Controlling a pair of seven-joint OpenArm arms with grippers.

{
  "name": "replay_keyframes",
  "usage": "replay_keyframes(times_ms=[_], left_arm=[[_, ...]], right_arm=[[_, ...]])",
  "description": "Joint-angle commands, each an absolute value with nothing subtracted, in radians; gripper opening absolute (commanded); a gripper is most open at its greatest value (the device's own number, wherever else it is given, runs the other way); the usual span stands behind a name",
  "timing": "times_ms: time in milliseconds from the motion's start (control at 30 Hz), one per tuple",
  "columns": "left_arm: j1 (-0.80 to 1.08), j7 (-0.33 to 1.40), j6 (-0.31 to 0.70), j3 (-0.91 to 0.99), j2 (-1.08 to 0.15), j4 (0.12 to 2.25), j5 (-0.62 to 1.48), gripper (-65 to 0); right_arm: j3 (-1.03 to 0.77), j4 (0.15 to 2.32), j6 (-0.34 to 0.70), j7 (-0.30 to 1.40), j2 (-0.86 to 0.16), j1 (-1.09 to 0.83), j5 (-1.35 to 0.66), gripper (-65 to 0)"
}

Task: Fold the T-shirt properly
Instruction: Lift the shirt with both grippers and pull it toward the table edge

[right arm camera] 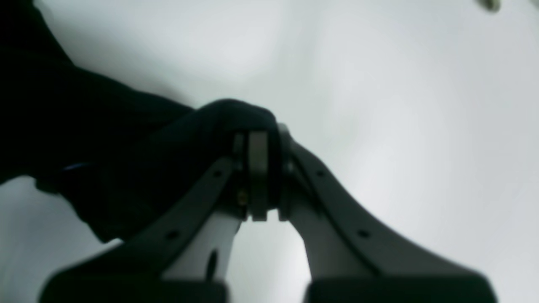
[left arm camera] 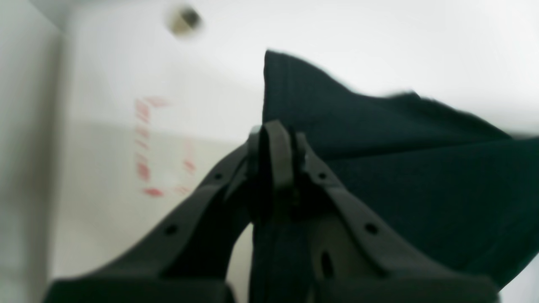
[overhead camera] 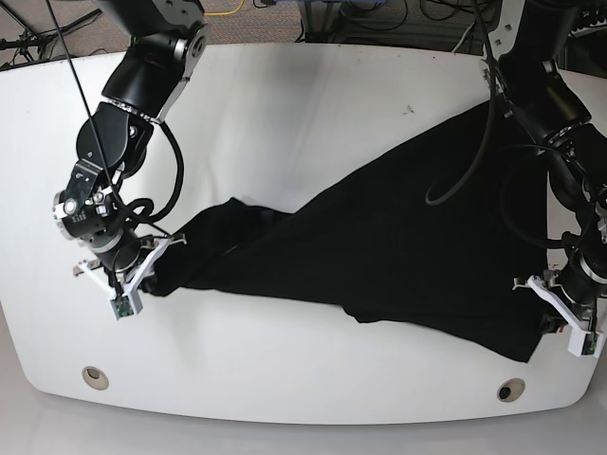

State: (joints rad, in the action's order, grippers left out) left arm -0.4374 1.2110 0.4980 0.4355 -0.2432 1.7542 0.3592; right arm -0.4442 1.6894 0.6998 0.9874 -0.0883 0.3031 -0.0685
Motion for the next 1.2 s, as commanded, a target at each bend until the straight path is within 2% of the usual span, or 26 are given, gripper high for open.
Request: replay_keyframes(times_ms=[0,400,567,1167], left_arm=[[-0.484,1.188,0.499,0.45,-0.269,1.816,0.366,-65.0],[-0.665,1.282,0.493,0.456,-0.283,1.89,0.364,-65.0],[-0.756,1.283,0.493,0.456,-0.278,1.896,0.364,-65.0],[-1.122,1.279,0.492,0.45,-0.278,1.801,0.363,-65.0]], right_arm=[[-0.446,1.705,0.698,0.961,-0.12,0.363,-0.079,-62.9],[-0.42,1.704,0.698,0.963,-0.162,0.549,-0.077,-62.9],[-0.328,1.702,0.698,0.963,-0.237,0.633,-0.082,-62.9],[-0.044,1.689,0.698,0.963,-0.386,0.992,-0.074,-62.8]])
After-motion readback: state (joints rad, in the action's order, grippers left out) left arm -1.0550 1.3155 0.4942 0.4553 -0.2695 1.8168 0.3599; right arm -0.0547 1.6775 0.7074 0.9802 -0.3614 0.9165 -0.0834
